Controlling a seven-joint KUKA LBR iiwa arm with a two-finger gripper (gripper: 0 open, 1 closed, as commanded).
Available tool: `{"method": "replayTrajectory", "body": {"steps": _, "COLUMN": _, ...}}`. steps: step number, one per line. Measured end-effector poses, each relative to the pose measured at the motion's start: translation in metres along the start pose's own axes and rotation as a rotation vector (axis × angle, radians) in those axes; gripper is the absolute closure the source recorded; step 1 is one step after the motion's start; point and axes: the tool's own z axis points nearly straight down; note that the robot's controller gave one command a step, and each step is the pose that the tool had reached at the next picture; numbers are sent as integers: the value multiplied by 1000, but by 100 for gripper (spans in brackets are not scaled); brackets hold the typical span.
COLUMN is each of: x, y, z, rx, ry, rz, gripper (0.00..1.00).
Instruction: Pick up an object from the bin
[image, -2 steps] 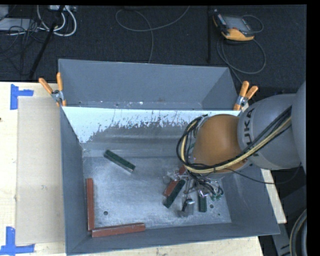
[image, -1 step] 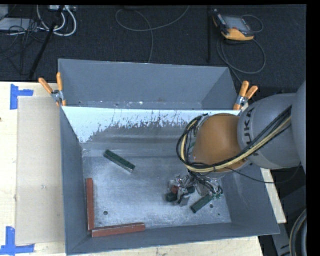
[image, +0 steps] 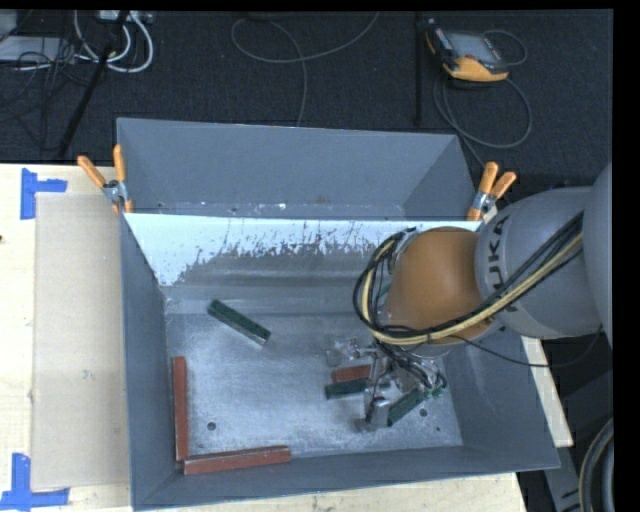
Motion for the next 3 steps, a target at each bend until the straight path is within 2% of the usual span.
{"method": "replayTrajectory", "body": {"steps": 1, "x": 0, "y": 0, "z": 0, "rx": 0, "ry": 0, "rz": 1, "gripper": 100}}
{"method": "replayTrajectory", "body": {"steps": 2, "x": 0, "y": 0, "z": 0, "rx": 0, "ry": 0, "rz": 1, "gripper": 0}}
{"method": "replayTrajectory", "body": {"steps": 3, "x": 0, "y": 0, "z": 0, "rx": 0, "ry": 0, "rz": 2, "gripper": 100}}
